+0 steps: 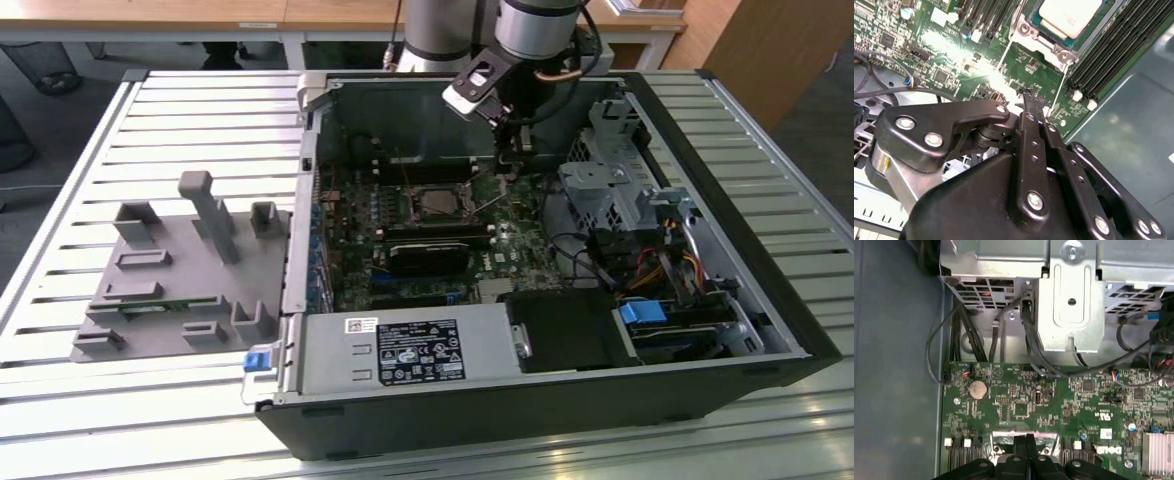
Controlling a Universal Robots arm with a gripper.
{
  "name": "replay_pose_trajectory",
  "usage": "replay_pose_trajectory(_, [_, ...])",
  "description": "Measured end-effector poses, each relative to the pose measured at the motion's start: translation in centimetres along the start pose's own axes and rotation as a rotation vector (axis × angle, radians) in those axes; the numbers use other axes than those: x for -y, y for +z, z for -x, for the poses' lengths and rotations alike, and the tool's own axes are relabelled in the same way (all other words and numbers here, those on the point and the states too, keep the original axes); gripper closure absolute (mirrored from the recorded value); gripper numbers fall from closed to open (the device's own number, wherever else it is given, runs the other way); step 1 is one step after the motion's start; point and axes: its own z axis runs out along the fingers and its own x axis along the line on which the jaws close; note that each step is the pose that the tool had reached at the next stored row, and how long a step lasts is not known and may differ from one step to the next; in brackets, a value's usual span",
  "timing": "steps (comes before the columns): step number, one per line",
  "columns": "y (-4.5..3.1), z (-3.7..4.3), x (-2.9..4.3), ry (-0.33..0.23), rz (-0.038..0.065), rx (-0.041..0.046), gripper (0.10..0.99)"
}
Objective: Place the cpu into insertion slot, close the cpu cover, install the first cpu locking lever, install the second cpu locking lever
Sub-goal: 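Close the cpu cover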
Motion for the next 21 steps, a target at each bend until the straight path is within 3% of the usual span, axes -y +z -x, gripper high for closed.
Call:
replay_pose_trajectory(13, [0.32, -0.34, -1.79, 0.0, -0.005, 0.0024, 0.969])
replay_pose_trajectory(21, [0.55, -0.58, -2.53, 0.0, -0.007, 0.0038, 0.969])
